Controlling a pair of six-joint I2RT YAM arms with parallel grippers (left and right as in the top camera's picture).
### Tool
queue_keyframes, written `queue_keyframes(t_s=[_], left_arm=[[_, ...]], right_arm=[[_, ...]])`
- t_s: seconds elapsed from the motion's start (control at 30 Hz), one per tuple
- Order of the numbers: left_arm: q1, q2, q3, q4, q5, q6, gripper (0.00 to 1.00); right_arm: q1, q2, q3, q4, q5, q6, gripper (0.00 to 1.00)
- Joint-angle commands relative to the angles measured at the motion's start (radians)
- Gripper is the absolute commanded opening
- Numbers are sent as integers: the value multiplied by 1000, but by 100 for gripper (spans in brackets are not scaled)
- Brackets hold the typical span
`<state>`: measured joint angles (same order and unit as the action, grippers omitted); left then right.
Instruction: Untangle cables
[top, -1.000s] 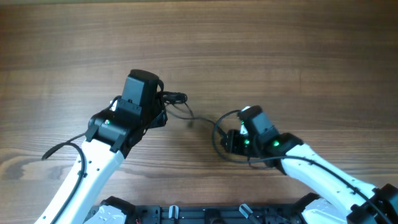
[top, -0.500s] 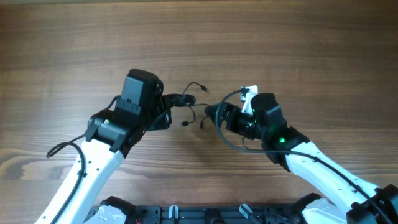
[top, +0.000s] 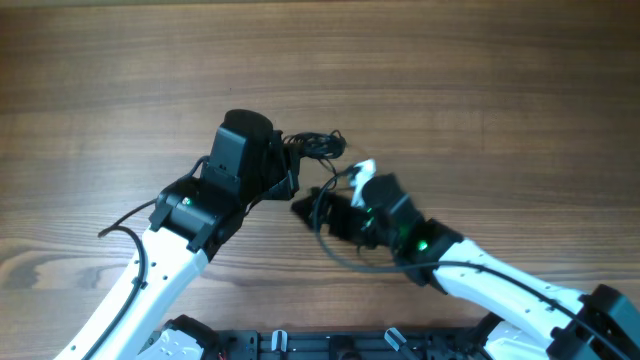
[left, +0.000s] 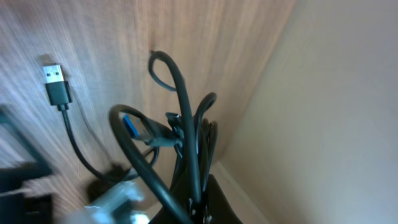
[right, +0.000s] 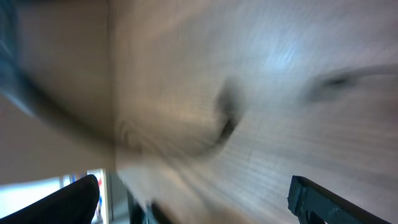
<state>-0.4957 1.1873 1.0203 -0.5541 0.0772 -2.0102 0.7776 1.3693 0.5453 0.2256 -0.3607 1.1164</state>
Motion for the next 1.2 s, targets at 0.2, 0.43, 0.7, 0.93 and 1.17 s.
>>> queue_keyframes(t_s=[0.2, 0.43, 0.7, 0.93, 1.17], left_arm=[[7, -13, 12, 23, 8, 133, 4], [101, -13, 12, 48, 130, 441, 4], [105, -13, 12, 61, 255, 713, 4], [70, -13, 12, 61, 274, 877, 4], [21, -13, 12, 63, 274, 788, 4]], right_arm=[[91, 11, 3, -10, -3, -124, 100], [-41, -235, 3, -212, 133, -199, 100], [-140, -438, 3, -254, 188, -427, 100], [-140, -407, 3, -140, 114, 160, 100], [-140, -270, 3, 40, 68, 381, 82]])
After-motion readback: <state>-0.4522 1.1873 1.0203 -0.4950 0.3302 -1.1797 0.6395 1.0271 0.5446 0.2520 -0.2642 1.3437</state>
